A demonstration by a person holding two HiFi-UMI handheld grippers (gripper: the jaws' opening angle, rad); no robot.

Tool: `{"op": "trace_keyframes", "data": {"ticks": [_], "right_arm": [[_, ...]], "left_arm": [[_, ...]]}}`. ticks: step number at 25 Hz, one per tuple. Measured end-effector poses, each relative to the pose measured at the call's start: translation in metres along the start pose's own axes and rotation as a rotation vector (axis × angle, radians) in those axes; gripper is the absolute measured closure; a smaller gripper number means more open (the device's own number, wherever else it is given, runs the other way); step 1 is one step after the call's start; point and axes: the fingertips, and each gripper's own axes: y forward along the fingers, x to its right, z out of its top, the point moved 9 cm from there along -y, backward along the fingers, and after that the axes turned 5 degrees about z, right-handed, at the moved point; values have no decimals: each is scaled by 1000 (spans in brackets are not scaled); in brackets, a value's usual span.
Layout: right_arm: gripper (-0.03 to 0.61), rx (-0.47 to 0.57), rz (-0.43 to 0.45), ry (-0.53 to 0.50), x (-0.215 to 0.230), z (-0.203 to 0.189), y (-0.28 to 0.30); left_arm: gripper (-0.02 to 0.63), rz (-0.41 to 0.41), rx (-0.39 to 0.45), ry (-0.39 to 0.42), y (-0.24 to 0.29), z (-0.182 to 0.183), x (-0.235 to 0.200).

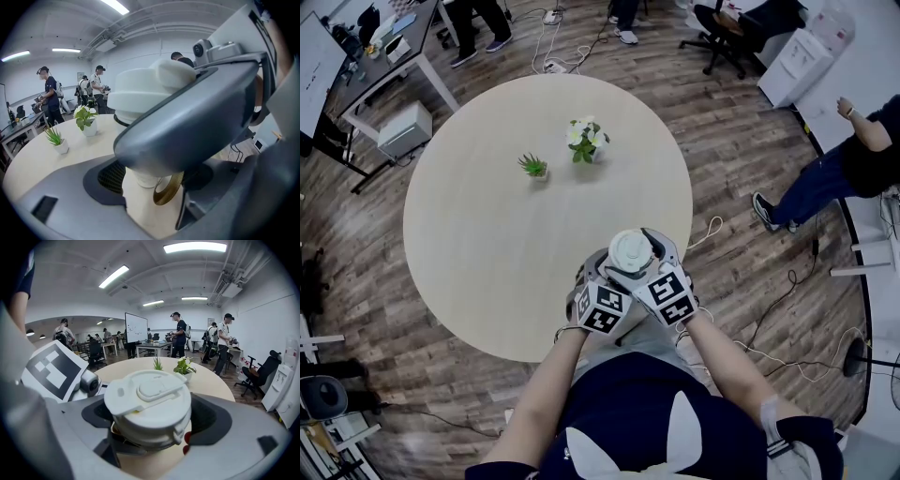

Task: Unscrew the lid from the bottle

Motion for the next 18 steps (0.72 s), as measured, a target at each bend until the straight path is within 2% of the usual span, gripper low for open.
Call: {"op": "trace_keyframes", "data": {"ticks": [7,18], "right_arm": [[112,12,12,-8,-3,10,-4],[112,75,-41,34,4,20,-19]], "left_arm": [[282,0,-3,1,0,0,-2],[282,-2,-6,-2,1,0,-2]]}}
